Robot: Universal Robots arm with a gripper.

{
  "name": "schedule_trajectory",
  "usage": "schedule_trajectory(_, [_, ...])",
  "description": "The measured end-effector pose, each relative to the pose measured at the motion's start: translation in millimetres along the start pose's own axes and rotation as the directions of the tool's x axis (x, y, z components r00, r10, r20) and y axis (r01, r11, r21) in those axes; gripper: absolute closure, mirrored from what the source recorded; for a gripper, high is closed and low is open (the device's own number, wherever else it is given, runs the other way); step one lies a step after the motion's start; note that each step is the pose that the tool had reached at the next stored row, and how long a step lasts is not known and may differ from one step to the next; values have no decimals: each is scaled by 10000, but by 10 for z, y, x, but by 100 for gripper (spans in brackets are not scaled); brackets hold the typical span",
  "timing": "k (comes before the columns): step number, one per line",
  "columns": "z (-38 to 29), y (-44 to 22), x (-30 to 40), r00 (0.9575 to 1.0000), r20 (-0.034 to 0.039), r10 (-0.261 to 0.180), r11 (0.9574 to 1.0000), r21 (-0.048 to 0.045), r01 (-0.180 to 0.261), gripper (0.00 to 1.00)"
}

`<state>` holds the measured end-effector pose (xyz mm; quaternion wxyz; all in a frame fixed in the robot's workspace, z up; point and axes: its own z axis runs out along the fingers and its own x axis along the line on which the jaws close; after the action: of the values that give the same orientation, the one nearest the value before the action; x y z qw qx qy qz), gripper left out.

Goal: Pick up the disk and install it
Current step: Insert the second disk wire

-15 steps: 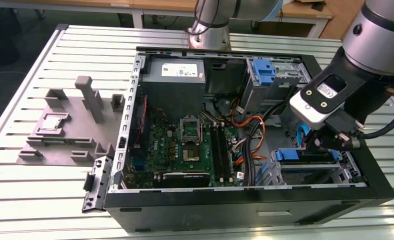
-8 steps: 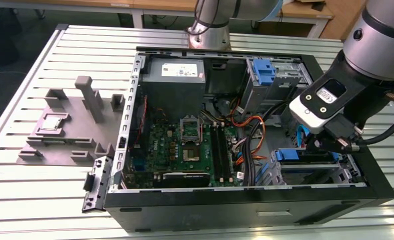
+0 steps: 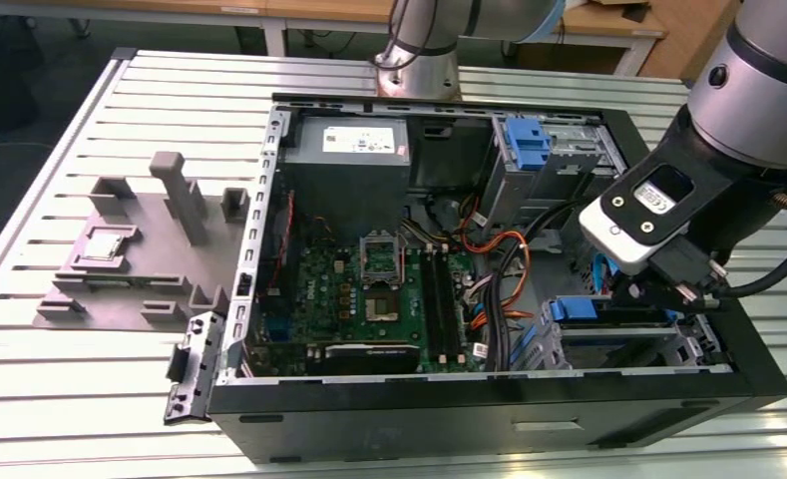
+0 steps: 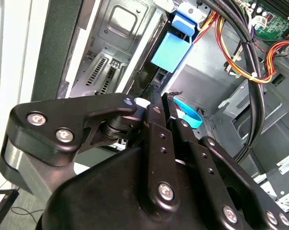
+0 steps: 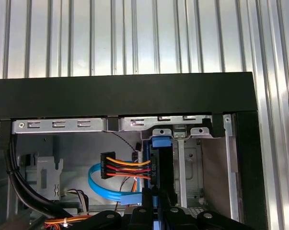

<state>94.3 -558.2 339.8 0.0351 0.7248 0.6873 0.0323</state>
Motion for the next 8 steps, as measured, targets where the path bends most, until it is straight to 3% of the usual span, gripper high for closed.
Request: schedule_trajectory(8, [0, 0, -9, 10000, -14, 1, 10000, -18, -1, 84])
